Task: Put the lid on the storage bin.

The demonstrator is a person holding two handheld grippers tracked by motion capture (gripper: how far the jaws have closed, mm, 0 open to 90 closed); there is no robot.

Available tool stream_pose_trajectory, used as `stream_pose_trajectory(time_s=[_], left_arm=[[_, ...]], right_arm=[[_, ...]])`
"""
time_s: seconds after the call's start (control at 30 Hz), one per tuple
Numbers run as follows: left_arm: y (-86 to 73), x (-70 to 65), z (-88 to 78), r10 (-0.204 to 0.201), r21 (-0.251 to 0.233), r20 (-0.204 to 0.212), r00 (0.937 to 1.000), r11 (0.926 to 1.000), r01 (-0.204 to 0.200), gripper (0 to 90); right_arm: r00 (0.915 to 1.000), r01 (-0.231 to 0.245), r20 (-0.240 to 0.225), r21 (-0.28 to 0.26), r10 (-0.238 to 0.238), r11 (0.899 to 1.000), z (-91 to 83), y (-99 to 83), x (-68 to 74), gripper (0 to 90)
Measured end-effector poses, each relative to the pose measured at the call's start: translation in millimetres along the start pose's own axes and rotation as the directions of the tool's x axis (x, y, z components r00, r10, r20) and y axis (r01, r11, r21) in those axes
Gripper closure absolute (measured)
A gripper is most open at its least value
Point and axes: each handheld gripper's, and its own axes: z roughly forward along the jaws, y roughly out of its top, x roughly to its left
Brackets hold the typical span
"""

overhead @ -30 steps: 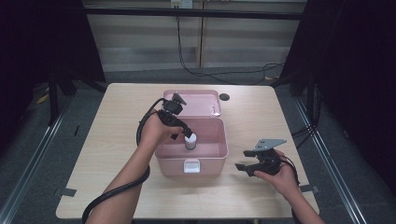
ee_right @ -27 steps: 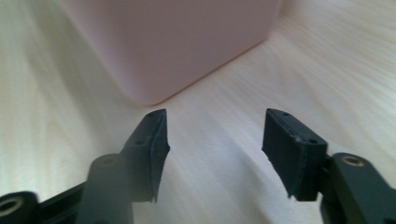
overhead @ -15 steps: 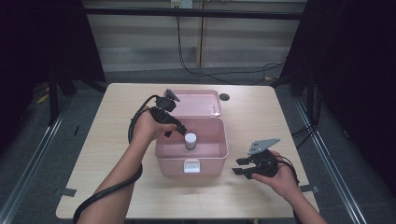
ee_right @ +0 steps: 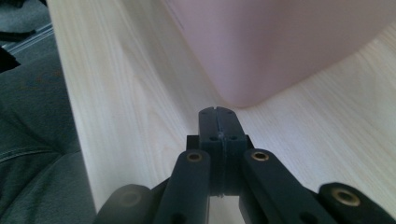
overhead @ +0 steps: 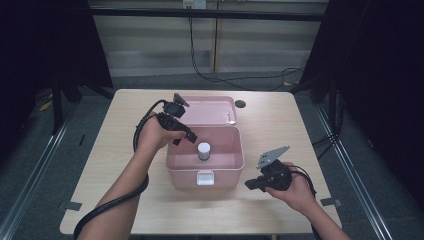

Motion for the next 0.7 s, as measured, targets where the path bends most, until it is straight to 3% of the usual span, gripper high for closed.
stream_pose_trajectory(time_s=[0.47, 0.7], left_arm=[[-3.8, 9.4, -13.2, -0.014, -0.013, -0.007, 0.9999, 0.9998, 0.014, 23.8], [-2.7, 9.7, -20.3, -0.011, -0.023, -0.008, 0.9999, 0.9997, 0.010, 23.8]], right_arm=[[0.9956, 0.079, -0.051, 0.012, -0.079, 0.997, 1.8, 32.7, 19.9, 90.0], [0.9925, 0.099, -0.070, -0.021, -0.100, 0.995, 3.2, 52.7, 30.6, 90.0]])
